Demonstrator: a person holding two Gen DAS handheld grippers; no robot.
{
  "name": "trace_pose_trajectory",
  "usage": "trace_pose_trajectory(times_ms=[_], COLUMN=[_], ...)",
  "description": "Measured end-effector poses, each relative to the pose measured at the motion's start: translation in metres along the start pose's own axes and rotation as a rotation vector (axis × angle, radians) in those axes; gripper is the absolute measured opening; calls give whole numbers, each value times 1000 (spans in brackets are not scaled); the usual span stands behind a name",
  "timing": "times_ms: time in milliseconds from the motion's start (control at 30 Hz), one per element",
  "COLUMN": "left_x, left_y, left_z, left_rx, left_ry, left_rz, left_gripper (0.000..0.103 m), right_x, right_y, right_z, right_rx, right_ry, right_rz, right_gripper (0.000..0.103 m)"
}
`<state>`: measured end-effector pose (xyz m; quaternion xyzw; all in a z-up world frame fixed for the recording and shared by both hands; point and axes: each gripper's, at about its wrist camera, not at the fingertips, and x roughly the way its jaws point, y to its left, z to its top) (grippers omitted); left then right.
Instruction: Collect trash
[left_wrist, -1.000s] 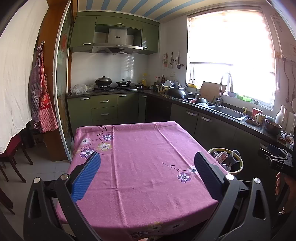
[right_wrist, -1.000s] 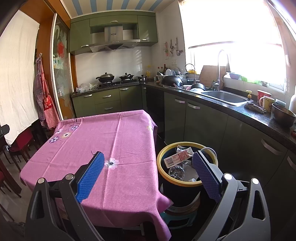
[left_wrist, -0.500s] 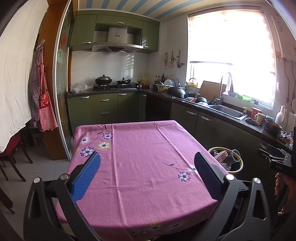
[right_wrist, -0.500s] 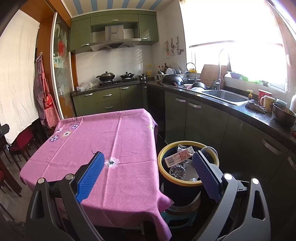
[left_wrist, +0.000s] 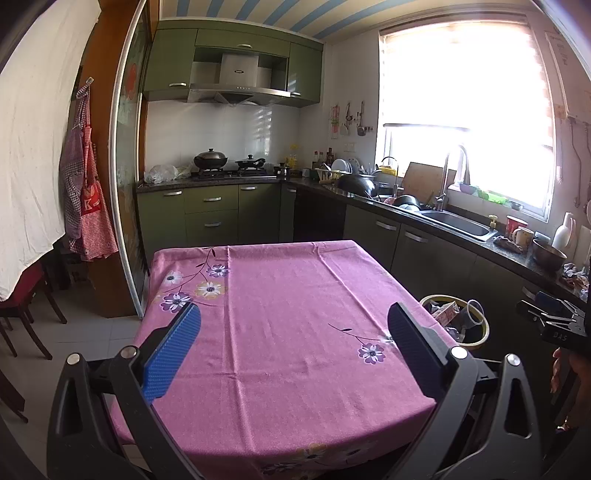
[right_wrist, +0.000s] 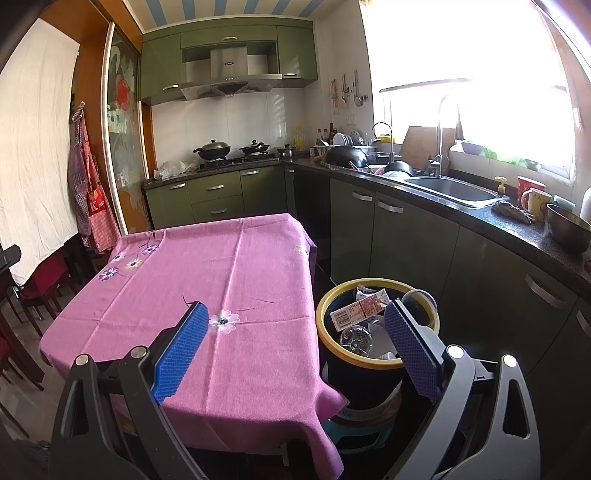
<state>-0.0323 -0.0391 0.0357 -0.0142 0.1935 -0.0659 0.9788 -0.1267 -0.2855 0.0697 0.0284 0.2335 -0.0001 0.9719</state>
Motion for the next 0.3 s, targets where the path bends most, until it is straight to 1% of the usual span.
trace_pose_trajectory(times_ms=[133, 300], left_x=[10, 35], left_y=[2, 13], left_z=[-2, -4], left_rx=[-10, -20], left_ry=[44, 90], left_rz=[0, 2], left_gripper=[96, 96], right_x=[4, 16], right_y=[-1, 2], right_z=[0, -1], right_rx=[1, -1], right_ry=[7, 26], right_rz=[3, 16], right_gripper=[95, 96])
